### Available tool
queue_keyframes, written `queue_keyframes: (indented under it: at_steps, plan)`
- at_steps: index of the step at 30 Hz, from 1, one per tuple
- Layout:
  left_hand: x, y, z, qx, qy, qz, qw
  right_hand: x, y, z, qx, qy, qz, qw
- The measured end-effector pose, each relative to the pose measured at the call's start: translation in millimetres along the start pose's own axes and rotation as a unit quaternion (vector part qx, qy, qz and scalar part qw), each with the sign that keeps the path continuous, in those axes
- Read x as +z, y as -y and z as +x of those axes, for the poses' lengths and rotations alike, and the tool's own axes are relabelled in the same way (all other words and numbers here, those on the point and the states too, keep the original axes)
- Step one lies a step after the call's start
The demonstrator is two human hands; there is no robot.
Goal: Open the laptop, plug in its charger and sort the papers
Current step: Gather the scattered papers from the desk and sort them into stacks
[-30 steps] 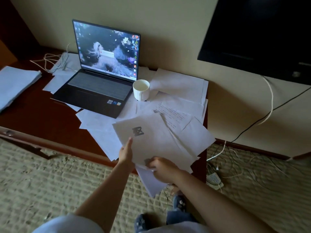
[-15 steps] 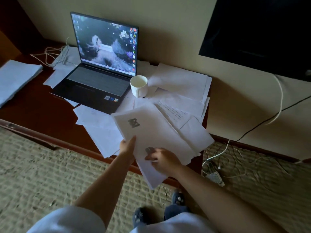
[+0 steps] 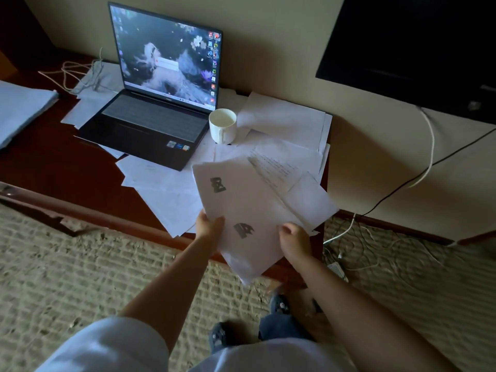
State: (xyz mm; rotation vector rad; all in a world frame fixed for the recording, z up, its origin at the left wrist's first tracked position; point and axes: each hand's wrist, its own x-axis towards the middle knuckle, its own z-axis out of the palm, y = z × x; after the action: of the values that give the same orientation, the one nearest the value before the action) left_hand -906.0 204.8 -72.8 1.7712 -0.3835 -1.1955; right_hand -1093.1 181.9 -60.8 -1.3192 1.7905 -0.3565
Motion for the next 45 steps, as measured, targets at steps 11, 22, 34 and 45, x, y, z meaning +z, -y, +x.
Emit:
queue_keyframes:
  at_steps: [11, 22, 34, 45]
  plan:
    - [-44, 4, -20, 0.003, -0.094, -0.020, 0.995, 2, 24, 9, 0.243, -0.095, 0.397, 0.880]
    - [-52, 28, -45, -0.017, -0.155, 0.023, 0.987, -2, 33, 22, 0.211, 0.027, 0.288, 0.934]
    - [-50, 32, -62, 0.015, -0.194, 0.014, 0.981, -15, 22, 10, 0.134, -0.223, 0.292, 0.920]
    - [-27, 26, -75, 0.051, -0.157, 0.046, 0.985, -46, -3, 1, 0.037, -0.158, 0.136, 0.977]
